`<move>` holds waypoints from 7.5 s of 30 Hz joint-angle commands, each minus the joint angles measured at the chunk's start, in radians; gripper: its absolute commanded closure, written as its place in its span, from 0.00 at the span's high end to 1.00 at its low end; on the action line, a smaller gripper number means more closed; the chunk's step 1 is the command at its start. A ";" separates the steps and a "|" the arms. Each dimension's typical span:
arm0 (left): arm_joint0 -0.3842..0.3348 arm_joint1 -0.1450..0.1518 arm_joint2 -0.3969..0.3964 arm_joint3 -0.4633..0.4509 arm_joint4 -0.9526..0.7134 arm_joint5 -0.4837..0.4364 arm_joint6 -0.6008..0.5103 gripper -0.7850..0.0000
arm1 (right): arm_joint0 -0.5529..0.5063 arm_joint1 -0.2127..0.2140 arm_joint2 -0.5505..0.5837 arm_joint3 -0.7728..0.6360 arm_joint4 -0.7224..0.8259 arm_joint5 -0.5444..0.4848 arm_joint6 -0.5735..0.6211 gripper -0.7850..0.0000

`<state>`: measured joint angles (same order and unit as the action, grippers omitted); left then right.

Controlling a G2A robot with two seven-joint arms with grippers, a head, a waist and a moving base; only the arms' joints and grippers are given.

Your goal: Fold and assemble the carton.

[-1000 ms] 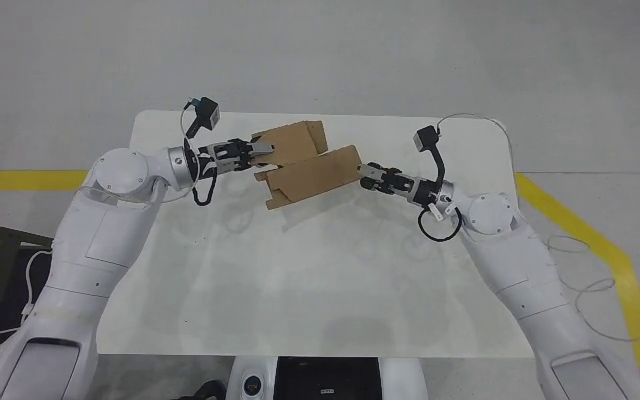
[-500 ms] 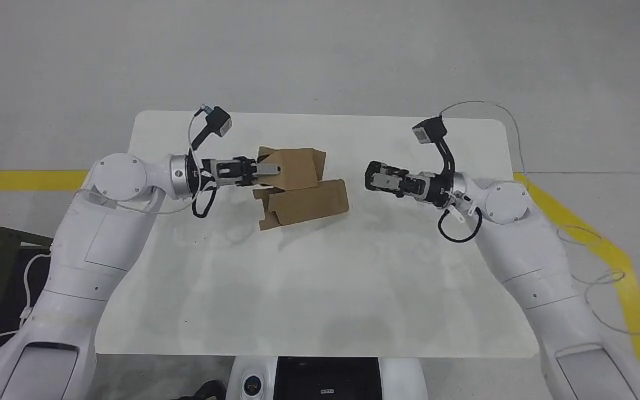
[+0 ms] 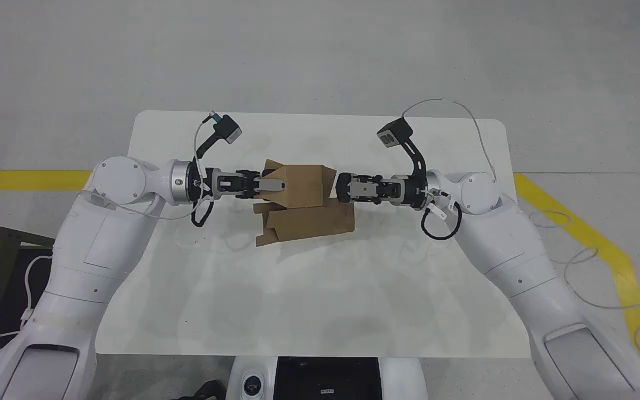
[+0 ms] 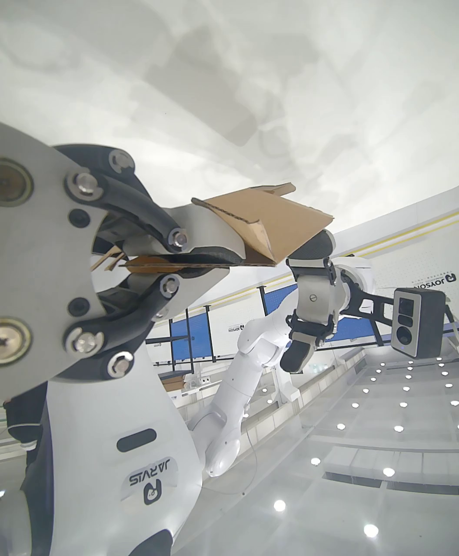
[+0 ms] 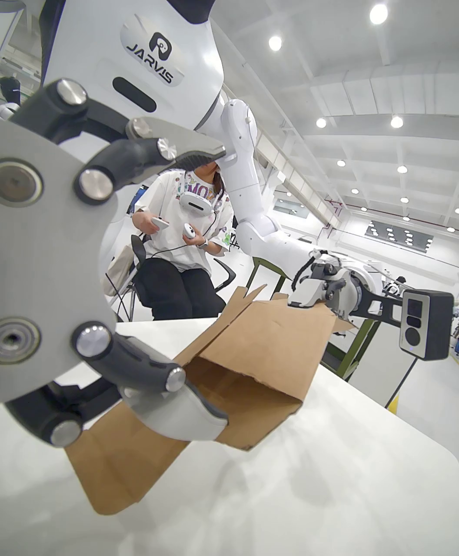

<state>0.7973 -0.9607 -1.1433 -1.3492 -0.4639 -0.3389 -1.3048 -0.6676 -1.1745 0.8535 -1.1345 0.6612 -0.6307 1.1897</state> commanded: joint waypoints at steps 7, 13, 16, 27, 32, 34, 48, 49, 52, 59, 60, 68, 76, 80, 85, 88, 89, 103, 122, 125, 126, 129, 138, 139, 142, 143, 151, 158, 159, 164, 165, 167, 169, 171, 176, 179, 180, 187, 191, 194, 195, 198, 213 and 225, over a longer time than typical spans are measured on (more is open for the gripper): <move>0.001 -0.002 0.002 -0.016 -0.013 0.008 0.004 0.00 | 0.010 -0.010 -0.060 0.013 0.037 -0.029 -0.029 0.89; 0.002 -0.003 -0.001 -0.021 -0.027 0.019 0.015 0.00 | 0.017 -0.017 -0.093 0.030 0.066 -0.045 -0.045 0.90; 0.002 -0.003 -0.005 -0.023 -0.032 0.023 0.015 0.00 | 0.020 -0.022 -0.104 0.034 0.091 -0.054 -0.054 0.87; 0.002 0.000 -0.022 -0.019 -0.034 0.026 0.007 0.00 | 0.033 -0.033 -0.128 0.100 0.145 -0.061 -0.060 0.71; 0.004 0.001 -0.027 -0.023 -0.033 0.027 0.005 0.00 | 0.042 -0.043 -0.143 0.125 0.164 -0.043 -0.042 0.49; 0.005 0.002 -0.029 -0.024 -0.034 0.025 0.004 0.00 | 0.046 -0.047 -0.146 0.139 0.168 -0.039 -0.039 0.48; 0.013 0.004 -0.034 -0.023 -0.027 0.025 -0.004 0.00 | 0.052 -0.042 -0.109 0.147 0.176 0.006 0.006 0.40; 0.013 0.004 -0.034 -0.024 -0.027 0.026 -0.004 0.00 | 0.051 -0.042 -0.106 0.146 0.174 0.009 0.010 0.40; 0.015 0.004 -0.034 -0.026 -0.027 0.026 -0.004 0.00 | 0.054 -0.041 -0.101 0.152 0.166 0.019 0.019 0.39; 0.016 0.004 -0.033 -0.028 -0.026 0.027 -0.006 0.00 | 0.055 -0.045 -0.093 0.155 0.178 0.035 0.035 0.38; 0.015 0.004 -0.033 -0.027 -0.024 0.026 -0.008 0.00 | 0.059 -0.045 -0.092 0.160 0.167 0.039 0.039 0.38; 0.013 0.003 -0.032 -0.024 -0.025 0.024 -0.009 0.00 | 0.089 -0.046 -0.111 0.206 0.081 0.022 0.022 0.37; 0.011 0.003 -0.031 -0.025 -0.029 0.026 -0.010 0.00 | 0.106 -0.063 -0.161 0.232 0.092 0.006 0.007 0.39; 0.011 0.003 -0.031 -0.025 -0.030 0.025 -0.008 0.00 | 0.116 -0.074 -0.179 0.240 0.115 0.002 0.002 0.39; 0.011 0.002 -0.031 -0.025 -0.029 0.026 -0.006 0.00 | 0.122 -0.087 -0.196 0.241 0.138 0.000 0.000 0.39; 0.011 0.002 -0.031 -0.025 -0.029 0.026 -0.005 0.00 | 0.121 -0.092 -0.197 0.240 0.155 0.002 0.002 0.39; 0.011 0.002 -0.031 -0.025 -0.029 0.026 -0.005 0.00 | 0.119 -0.094 -0.198 0.236 0.163 0.004 0.005 0.39; 0.015 0.005 -0.039 -0.021 -0.023 0.028 -0.007 0.00 | 0.112 -0.096 -0.153 0.219 0.158 0.033 0.034 0.38; 0.022 0.004 -0.030 -0.029 -0.021 0.033 -0.013 0.00 | 0.160 -0.115 -0.191 0.238 0.122 0.034 0.034 0.10; 0.021 0.004 -0.029 -0.028 -0.020 0.032 -0.013 0.00 | 0.162 -0.116 -0.196 0.240 0.120 0.034 0.035 0.03; 0.021 0.003 -0.028 -0.027 -0.020 0.032 -0.013 0.00 | 0.162 -0.116 -0.197 0.241 0.119 0.034 0.034 0.00; 0.021 0.003 -0.027 -0.027 -0.018 0.033 -0.014 0.01 | 0.163 -0.116 -0.203 0.241 0.114 0.036 0.036 0.00; 0.022 0.004 -0.031 -0.030 -0.023 0.037 -0.015 1.00 | 0.173 -0.114 -0.218 0.259 0.085 0.017 0.017 0.00; 0.022 0.005 -0.033 -0.030 -0.025 0.039 -0.014 1.00 | 0.175 -0.114 -0.219 0.263 0.078 0.009 0.009 0.00; 0.022 0.005 -0.038 -0.031 -0.037 0.048 -0.007 1.00 | 0.179 -0.112 -0.227 0.271 0.052 -0.019 -0.018 0.00; 0.022 0.004 -0.040 -0.032 -0.046 0.052 -0.004 1.00 | 0.181 -0.111 -0.229 0.275 0.043 -0.027 -0.027 0.00; 0.027 0.003 -0.052 -0.044 -0.103 0.089 0.006 1.00 | 0.191 -0.108 -0.246 0.300 0.013 -0.084 -0.084 0.00; 0.027 0.002 -0.056 -0.052 -0.136 0.112 0.005 1.00 | 0.185 -0.111 -0.259 0.311 0.014 -0.114 -0.114 0.00; 0.026 0.001 -0.056 -0.054 -0.138 0.114 0.005 1.00 | 0.182 -0.112 -0.260 0.308 0.024 -0.115 -0.115 0.00; 0.022 -0.001 -0.054 -0.071 -0.159 0.122 0.008 1.00 | 0.189 -0.116 -0.269 0.299 0.008 -0.122 -0.122 0.00; 0.022 -0.002 -0.053 -0.076 -0.165 0.124 0.009 1.00 | 0.190 -0.117 -0.272 0.301 0.003 -0.125 -0.125 0.00; 0.020 -0.004 -0.050 -0.082 -0.171 0.127 0.011 1.00 | 0.190 -0.119 -0.273 0.308 0.004 -0.131 -0.131 0.00; 0.020 -0.005 -0.047 -0.087 -0.173 0.129 0.012 1.00 | 0.190 -0.121 -0.274 0.312 0.005 -0.134 -0.134 0.00; 0.019 -0.007 -0.042 -0.090 -0.174 0.132 0.014 1.00 | 0.189 -0.124 -0.276 0.313 0.008 -0.138 -0.138 0.00; 0.015 -0.011 -0.029 -0.097 -0.174 0.135 0.013 1.00 | 0.186 -0.130 -0.279 0.309 0.012 -0.149 -0.149 0.00; 0.013 -0.014 -0.021 -0.101 -0.173 0.136 0.014 1.00 | 0.183 -0.134 -0.281 0.302 0.013 -0.153 -0.153 0.00; 0.012 -0.014 -0.018 -0.103 -0.172 0.137 0.015 1.00 | 0.183 -0.135 -0.282 0.301 0.013 -0.153 -0.153 0.00; 0.009 -0.019 -0.007 -0.113 -0.158 0.129 0.017 1.00 | 0.178 -0.141 -0.283 0.296 0.014 -0.157 -0.157 0.00; 0.008 -0.020 -0.003 -0.114 -0.146 0.123 0.018 1.00 | 0.176 -0.141 -0.280 0.291 0.015 -0.157 -0.157 0.00; 0.006 -0.020 -0.001 -0.115 -0.115 0.109 0.021 1.00 | 0.172 -0.141 -0.276 0.286 0.018 -0.155 -0.156 0.00; 0.006 -0.020 0.000 -0.116 -0.101 0.103 0.022 1.00 | 0.171 -0.141 -0.275 0.285 0.018 -0.155 -0.155 0.00; 0.008 -0.021 0.002 -0.116 -0.091 0.098 0.028 1.00 | 0.167 -0.140 -0.272 0.280 0.021 -0.154 -0.154 0.00; -0.006 -0.011 -0.085 -0.110 -0.125 0.089 0.051 1.00 | 0.143 -0.092 -0.192 0.283 -0.001 -0.144 -0.144 0.00; -0.006 -0.014 -0.051 -0.062 -0.030 0.012 0.043 1.00 | 0.060 0.027 -0.013 0.160 -0.052 -0.040 -0.041 0.00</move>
<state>0.7928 -0.9737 -1.2032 -1.4161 -0.4988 -0.3171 -1.2580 -0.5941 -1.1594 0.8187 -0.9551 0.6131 -0.6833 1.1368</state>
